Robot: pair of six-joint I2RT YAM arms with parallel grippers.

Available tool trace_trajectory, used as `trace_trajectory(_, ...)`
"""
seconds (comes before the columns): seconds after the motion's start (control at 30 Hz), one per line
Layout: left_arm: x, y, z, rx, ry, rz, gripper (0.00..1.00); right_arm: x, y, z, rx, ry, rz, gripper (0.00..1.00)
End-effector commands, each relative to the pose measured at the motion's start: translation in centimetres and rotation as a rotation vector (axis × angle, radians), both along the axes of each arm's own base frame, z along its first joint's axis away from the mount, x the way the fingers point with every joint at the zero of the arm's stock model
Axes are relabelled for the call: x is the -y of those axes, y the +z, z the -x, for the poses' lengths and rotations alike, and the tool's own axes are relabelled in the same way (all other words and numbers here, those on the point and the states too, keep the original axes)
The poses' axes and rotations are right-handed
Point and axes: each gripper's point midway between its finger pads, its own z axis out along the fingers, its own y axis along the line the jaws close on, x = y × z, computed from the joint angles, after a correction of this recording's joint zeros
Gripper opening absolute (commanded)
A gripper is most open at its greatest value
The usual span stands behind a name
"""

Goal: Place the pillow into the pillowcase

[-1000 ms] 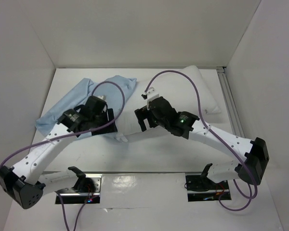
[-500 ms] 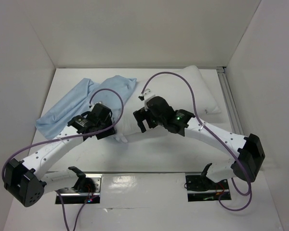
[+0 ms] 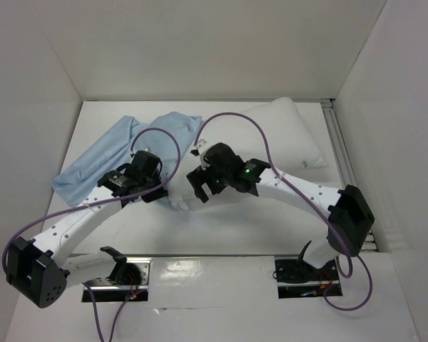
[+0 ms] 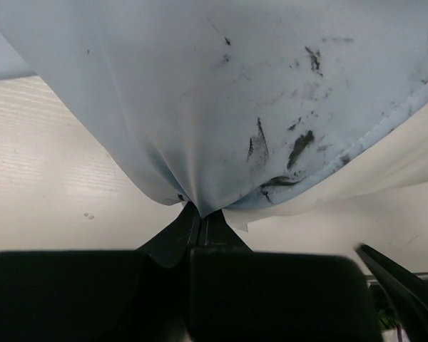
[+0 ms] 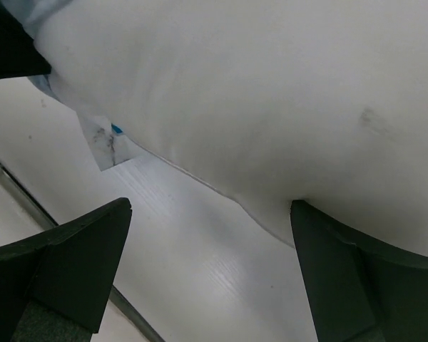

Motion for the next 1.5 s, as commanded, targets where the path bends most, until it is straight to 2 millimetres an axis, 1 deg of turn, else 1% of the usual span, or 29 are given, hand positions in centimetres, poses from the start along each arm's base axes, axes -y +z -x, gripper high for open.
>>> trace_trajectory(0.0, 0.9, 1.5, 0.1, 0.032, -0.043, 0.059, 0.00, -2.3, 0.3, -1.0, 0.013, 0.058, -0.040, 1.00)
trace_trajectory(0.03, 1.0, 1.8, 0.2, 0.029, -0.057, 0.063, 0.00, -2.7, 0.2, -1.6, 0.017, 0.025, -0.056, 1.00)
trace_trajectory(0.07, 1.3, 2.2, 0.2, 0.038, -0.067, 0.068, 0.00, -3.6, 0.3, -2.9, 0.047, 0.000, -0.076, 0.98)
trace_trajectory(0.1, 1.4, 2.0, 0.6, 0.024, -0.076, 0.062, 0.00, -3.8, 0.3, -3.8, 0.063, -0.034, -0.077, 0.92)
trace_trajectory(0.13, 1.4, 2.4, 0.6, 0.030, -0.083, 0.059, 0.00, -3.4, 0.4, -5.4, 0.088, -0.115, -0.074, 0.81)
trace_trajectory(0.17, 1.7, 2.8, 0.5, 0.041, -0.093, 0.064, 0.00, -3.0, -0.1, -7.0, 0.090, -0.175, -0.067, 0.44)
trace_trajectory(0.2, 1.6, 2.7, 0.8, 0.029, -0.092, 0.058, 0.00, -3.1, 1.2, -8.4, 0.111, -0.230, -0.101, 0.19)
trace_trajectory(0.23, 1.6, 2.9, 1.1, 0.028, -0.109, 0.061, 0.00, -2.2, 2.0, -9.8, 0.129, -0.307, -0.115, 0.00)
trace_trajectory(0.27, 1.7, 3.4, 1.1, 0.044, -0.126, 0.068, 0.00, -1.4, 2.9, -11.4, 0.123, -0.379, -0.171, 0.00)
trace_trajectory(0.33, 1.4, 3.0, 1.7, 0.020, -0.136, 0.049, 0.00, -0.5, 4.6, -12.8, 0.126, -0.441, -0.253, 0.00)
trace_trajectory(0.37, 1.4, 3.6, 1.6, 0.040, -0.149, 0.048, 0.00, 0.4, 5.5, -13.7, 0.139, -0.471, -0.278, 0.00)
trace_trajectory(0.4, 1.6, 3.6, 1.8, 0.034, -0.158, 0.060, 0.00, 0.5, 6.5, -14.2, 0.153, -0.479, -0.295, 0.00)
trace_trajectory(0.47, 1.5, 3.6, 1.8, 0.038, -0.172, 0.051, 0.00, 0.8, 7.0, -14.6, 0.167, -0.507, -0.301, 0.00)
trace_trajectory(0.53, 1.7, 3.4, 1.8, 0.029, -0.188, 0.049, 0.00, 0.9, 8.4, -15.2, 0.181, -0.519, -0.331, 0.00)
trace_trajectory(0.67, 1.5, 3.0, 2.0, 0.016, -0.203, 0.031, 0.00, 1.0, 8.4, -16.0, 0.183, -0.538, -0.320, 0.00)
trace_trajectory(0.7, 1.5, 3.0, 2.0, 0.016, -0.203, 0.031, 0.01, 1.0, 7.5, -16.0, 0.169, -0.539, -0.300, 0.00)
trace_trajectory(0.73, 1.3, 3.0, 1.9, 0.020, -0.196, 0.022, 0.05, 1.1, 7.5, -16.0, 0.173, -0.534, -0.293, 0.00)
trace_trajectory(0.77, 1.1, 2.9, 1.7, 0.025, -0.188, 0.012, 0.13, 0.8, 7.5, -15.8, 0.163, -0.516, -0.300, 0.00)
trace_trajectory(0.8, 1.1, 2.9, 1.7, 0.027, -0.195, 0.007, 0.16, 0.8, 7.1, -15.8, 0.162, -0.516, -0.299, 0.00)
trace_trajectory(0.93, 1.3, 2.3, 1.1, 0.019, -0.190, -0.005, 0.21, 0.7, 5.9, -15.3, 0.133, -0.506, -0.292, 0.00)
trace_trajectory(1.1, 1.9, 3.0, 0.0, 0.046, -0.183, 0.013, 0.23, 0.7, 6.3, -15.2, 0.139, -0.506, -0.300, 0.00)
trace_trajectory(1.17, 2.0, 3.5, -0.2, 0.057, -0.183, 0.018, 0.03, 0.6, 6.3, -15.1, 0.134, -0.498, -0.303, 0.00)
trace_trajectory(1.2, 2.3, 4.4, -0.6, 0.080, -0.182, 0.029, 0.00, 0.5, 5.8, -15.2, 0.128, -0.499, -0.294, 0.00)
trace_trajectory(1.23, 2.7, 5.1, -0.4, 0.089, -0.199, 0.057, 0.00, 0.4, 6.3, -15.4, 0.135, -0.498, -0.304, 0.00)
trace_trajectory(1.3, 3.5, 6.6, -0.5, 0.115, -0.243, 0.088, 0.00, 0.2, 5.6, -15.7, 0.127, -0.499, -0.293, 0.00)
trace_trajectory(1.37, 4.3, 7.5, -0.5, 0.120, -0.280, 0.118, 0.00, -0.5, 6.5, -16.4, 0.138, -0.503, -0.321, 0.00)
trace_trajectory(1.4, 4.7, 8.3, -0.1, 0.121, -0.313, 0.137, 0.00, -0.8, 5.8, -16.8, 0.125, -0.504, -0.303, 0.00)
trace_trajectory(1.43, 4.9, 8.3, -0.1, 0.109, -0.332, 0.135, 0.00, -1.2, 8.1, -17.8, 0.166, -0.507, -0.324, 0.00)
trace_trajectory(1.47, 5.1, 8.6, 0.0, 0.115, -0.339, 0.146, 0.00, -1.3, 8.9, -18.3, 0.182, -0.511, -0.323, 0.00)
